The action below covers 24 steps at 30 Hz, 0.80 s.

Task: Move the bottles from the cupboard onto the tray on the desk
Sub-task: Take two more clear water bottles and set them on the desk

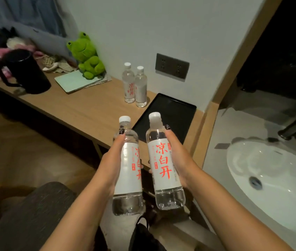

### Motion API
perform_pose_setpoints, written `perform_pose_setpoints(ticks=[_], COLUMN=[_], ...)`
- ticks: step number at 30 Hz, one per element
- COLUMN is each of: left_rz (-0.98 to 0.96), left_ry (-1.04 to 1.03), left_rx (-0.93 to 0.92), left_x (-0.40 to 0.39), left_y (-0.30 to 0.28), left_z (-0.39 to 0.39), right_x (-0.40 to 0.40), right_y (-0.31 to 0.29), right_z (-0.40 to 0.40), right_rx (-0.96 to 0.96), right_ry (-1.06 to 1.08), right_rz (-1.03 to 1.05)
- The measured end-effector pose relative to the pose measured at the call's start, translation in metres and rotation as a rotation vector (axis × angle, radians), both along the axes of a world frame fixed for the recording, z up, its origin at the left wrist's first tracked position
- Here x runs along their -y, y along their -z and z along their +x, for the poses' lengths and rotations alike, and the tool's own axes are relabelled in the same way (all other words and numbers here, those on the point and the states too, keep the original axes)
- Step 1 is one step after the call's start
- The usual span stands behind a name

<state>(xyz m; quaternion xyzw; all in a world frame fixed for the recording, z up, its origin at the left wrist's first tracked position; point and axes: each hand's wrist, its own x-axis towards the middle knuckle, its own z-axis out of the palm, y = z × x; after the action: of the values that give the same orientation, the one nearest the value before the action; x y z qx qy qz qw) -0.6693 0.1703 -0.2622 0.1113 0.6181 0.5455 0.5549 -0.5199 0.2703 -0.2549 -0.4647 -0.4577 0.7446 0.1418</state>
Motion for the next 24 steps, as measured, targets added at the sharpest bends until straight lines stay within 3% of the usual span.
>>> perform_pose_setpoints(ticks=[9,14,24], left_rz=[0.096,0.101,0.084], left_ry=[-0.084,-0.129,-0.092], left_rx=[0.205,0.158,-0.075], left_x=[-0.090,-0.118,-0.182], left_y=[-0.015,-0.019,-0.013], left_z=[-0.075,-0.106,-0.168], right_x=[-0.092,-0.127,-0.163], right_y=[-0.016,-0.023,-0.001], right_z=[-0.077,-0.103,-0.147], right_rx=[-0.050,-0.136,-0.067], right_ry=[0.036,0.068,0.244], right_rz=[0.003,-0.033,0.015])
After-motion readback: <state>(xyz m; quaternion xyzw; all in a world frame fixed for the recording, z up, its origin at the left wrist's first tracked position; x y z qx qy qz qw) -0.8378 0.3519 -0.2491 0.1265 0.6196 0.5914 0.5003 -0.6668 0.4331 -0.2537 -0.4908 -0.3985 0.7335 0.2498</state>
